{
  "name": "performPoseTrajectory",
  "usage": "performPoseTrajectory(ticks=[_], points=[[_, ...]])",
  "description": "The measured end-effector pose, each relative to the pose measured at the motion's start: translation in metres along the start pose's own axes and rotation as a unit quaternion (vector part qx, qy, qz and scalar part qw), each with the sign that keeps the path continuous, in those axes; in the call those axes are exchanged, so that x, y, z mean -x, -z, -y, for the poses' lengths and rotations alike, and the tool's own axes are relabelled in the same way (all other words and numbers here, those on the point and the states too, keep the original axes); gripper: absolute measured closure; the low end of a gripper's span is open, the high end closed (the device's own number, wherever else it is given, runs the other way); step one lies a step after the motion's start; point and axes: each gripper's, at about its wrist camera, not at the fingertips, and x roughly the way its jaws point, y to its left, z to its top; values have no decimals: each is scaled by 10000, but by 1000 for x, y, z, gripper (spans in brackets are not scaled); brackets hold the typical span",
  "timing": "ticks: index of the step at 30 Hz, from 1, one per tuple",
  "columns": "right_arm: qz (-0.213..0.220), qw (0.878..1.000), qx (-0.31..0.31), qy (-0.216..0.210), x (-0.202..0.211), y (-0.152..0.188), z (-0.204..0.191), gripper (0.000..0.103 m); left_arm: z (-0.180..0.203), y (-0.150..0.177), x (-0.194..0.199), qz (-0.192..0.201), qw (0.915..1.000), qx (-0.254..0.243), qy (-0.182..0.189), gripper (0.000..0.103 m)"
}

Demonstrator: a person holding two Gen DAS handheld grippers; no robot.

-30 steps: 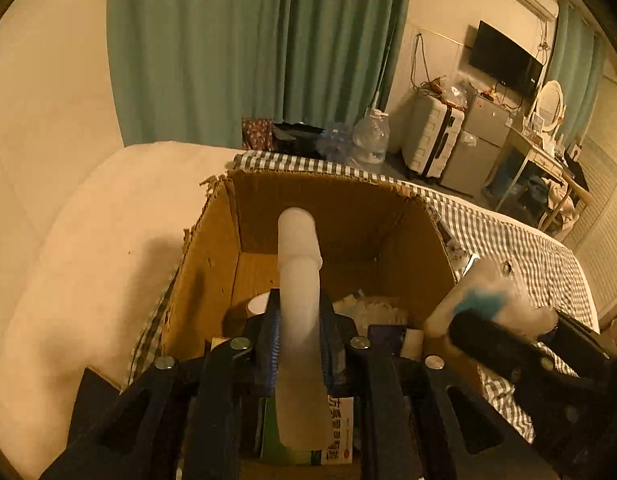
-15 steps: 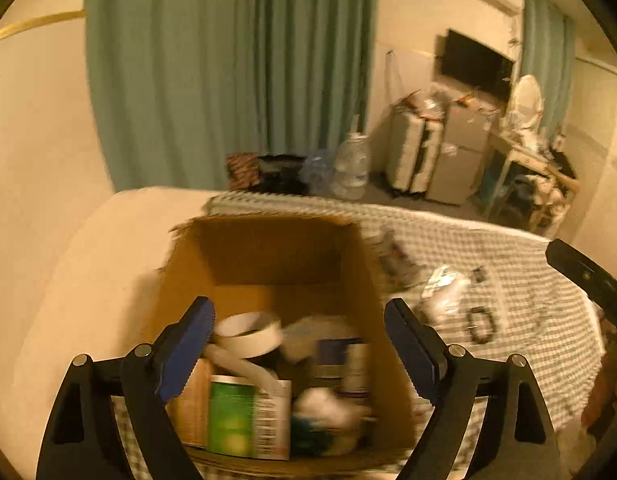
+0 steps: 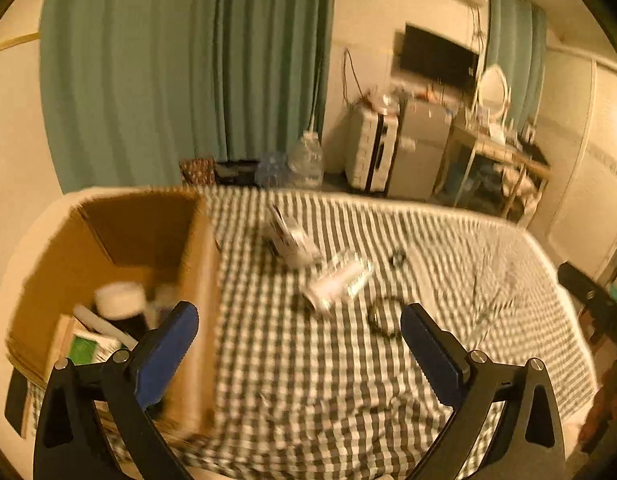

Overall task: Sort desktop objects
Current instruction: 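Open both grippers over the box and move them back over the bed, then grasp the bead bracelet with the left gripper while the right gripper grasps the clear comb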

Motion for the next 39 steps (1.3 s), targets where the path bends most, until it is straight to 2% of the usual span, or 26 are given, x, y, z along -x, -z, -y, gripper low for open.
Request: performPoseTrajectory(ticks=[3, 6, 8, 12, 19, 26, 28, 29, 30, 31, 32, 34, 35, 36, 39], points=[[-146, 9997, 57, 191, -15, 13, 18, 18, 14, 22, -28, -339, 9994, 3, -40, 0], [-323, 9991, -187, 204, -29, 21, 41, 18, 32, 39, -50, -602, 9982, -31, -39, 0], [-300, 9989, -285, 237, -32, 23, 54, 18, 45, 47, -64, -771, 9969, -103, 102, 0], [-351, 9977, -498, 295, -50, 25, 74, 18, 71, 52, -89, -873, 9952, -405, 153, 0], [-732, 9951, -589, 309, -86, 35, 82, 18, 114, 47, -133, -949, 9903, -986, 249, 0], [-943, 9928, -706, 236, -110, 38, 94, 18, 130, 56, -191, -1168, 9858, -1179, 242, 0], [-1029, 9921, -665, 263, -119, 39, 94, 18, 127, 58, -206, -1208, 9848, -1172, 427, 0], [-1068, 9919, -624, 282, -123, 40, 94, 18, 123, 58, -207, -1150, 9851, -1120, 622, 15], [-1103, 9919, -555, 309, -128, 40, 93, 18, 120, 58, -207, -1082, 9854, -1109, 710, 42], [-1124, 9918, -512, 334, -132, 41, 91, 18, 120, 57, -205, -1014, 9846, -1172, 811, 53], [-1133, 9919, -459, 344, -137, 40, 90, 18, 123, 55, -203, -955, 9830, -1257, 937, 78], [-1119, 9924, -408, 324, -146, 38, 88, 18, 127, 51, -201, -845, 9826, -1333, 980, 81], [-1115, 9925, -391, 302, -151, 36, 86, 19, 126, 50, -201, -837, 9839, -1229, 994, 89], [-1120, 9926, -382, 283, -156, 35, 84, 19, 121, 47, -202, -856, 9860, -1012, 1015, 90], [-1239, 9917, -276, 224, -177, 35, 75, 19, 110, 39, -201, -735, 9904, -807, 853, 92]])
